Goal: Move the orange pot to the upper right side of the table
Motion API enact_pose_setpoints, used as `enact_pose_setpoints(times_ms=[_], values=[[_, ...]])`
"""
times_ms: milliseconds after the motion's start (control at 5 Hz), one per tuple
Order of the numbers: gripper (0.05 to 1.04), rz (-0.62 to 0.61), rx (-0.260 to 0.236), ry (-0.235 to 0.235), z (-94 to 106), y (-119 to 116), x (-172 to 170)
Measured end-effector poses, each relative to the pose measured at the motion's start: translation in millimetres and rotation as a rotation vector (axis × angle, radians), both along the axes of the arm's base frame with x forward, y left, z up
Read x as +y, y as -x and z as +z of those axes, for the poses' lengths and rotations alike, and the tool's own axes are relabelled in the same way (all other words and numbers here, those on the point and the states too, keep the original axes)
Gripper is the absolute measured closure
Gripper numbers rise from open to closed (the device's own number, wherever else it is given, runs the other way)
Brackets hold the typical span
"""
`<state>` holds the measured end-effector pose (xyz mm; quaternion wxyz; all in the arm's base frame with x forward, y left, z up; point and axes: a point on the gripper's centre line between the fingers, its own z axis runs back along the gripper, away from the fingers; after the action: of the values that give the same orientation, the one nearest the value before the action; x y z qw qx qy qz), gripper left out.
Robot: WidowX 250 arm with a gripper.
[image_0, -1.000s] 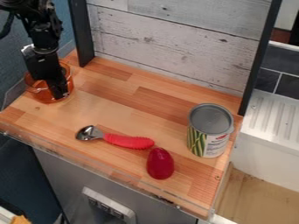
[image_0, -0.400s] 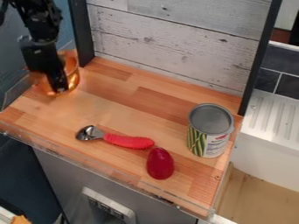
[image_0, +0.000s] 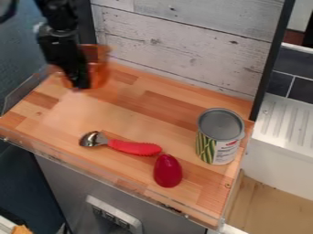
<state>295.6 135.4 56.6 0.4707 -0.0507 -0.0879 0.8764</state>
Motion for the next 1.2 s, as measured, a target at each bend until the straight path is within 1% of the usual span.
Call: enact_pose_setpoints(times_ms=[200,400,600,800,1000,1200], values=[[1.006,-0.177,-0.009,0.018,0.2,-12,-40],[1.006,-0.354,-0.022,0.044,2.2,-27,-91],[1.006,-0.458,0.001,0.039,-5.5,-38,-118],[1.006,-0.546,0.018,0.045,-14.3,-53,-136],[1.006,-0.567,0.038,0.043,-24.1,-58,-136],[1.006,-0.569,0.078,0.035,-37.4,-56,-134]])
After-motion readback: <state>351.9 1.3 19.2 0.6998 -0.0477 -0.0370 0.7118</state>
